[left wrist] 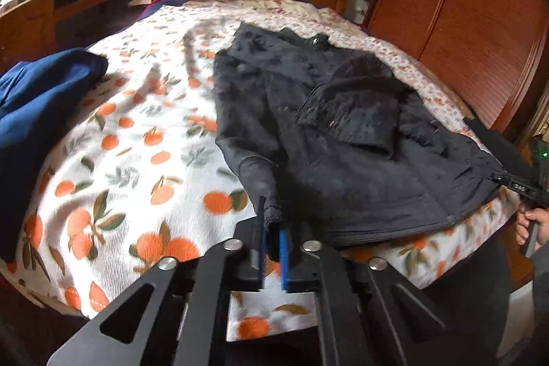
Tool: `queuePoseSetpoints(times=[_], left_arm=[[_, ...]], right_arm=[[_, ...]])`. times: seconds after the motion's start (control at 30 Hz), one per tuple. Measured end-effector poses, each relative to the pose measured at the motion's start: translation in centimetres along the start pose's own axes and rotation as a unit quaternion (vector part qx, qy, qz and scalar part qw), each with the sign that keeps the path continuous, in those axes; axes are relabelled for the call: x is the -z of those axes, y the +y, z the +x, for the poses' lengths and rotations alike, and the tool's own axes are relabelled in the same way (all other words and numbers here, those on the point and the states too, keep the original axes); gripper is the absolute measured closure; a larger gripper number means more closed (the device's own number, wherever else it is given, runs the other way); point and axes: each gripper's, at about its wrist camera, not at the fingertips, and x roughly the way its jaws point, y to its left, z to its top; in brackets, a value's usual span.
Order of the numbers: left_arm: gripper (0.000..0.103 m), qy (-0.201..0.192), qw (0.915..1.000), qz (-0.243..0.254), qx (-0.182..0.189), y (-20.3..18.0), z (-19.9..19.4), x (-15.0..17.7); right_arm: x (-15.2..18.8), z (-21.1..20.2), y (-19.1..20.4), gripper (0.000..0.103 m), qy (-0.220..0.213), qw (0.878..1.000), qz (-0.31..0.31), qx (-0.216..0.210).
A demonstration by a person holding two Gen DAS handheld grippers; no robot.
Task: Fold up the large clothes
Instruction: 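Lift the hem with the left tool while the right tool grasps the hem too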
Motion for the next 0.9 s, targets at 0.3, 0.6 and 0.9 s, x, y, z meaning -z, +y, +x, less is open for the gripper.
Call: queuePoseSetpoints(times=[0.3, 0.6, 0.9], left_arm=[[0.1, -0.133, 0.9907, 0.024, 0.015, -4.9, -8.8, -8.5], [0.101, -0.226, 0.9724, 0.05, 0.03, -9.0, -17.9, -12.7], [0.101, -0.301, 0.9501, 0.074, 0.04, -12.4, -28.1, -11.7]], right_arm=[[-6.5, -6.4, 3.1, 0.1, -0.111, 0.994, -0.015, -0.015], [-10.7, -17.3, 5.3, 0.1, -0.216, 0.975, -0.04, -0.031], [-9.7, -28.4, 7.7, 0.1, -0.303, 0.949, -0.084, -0.035]])
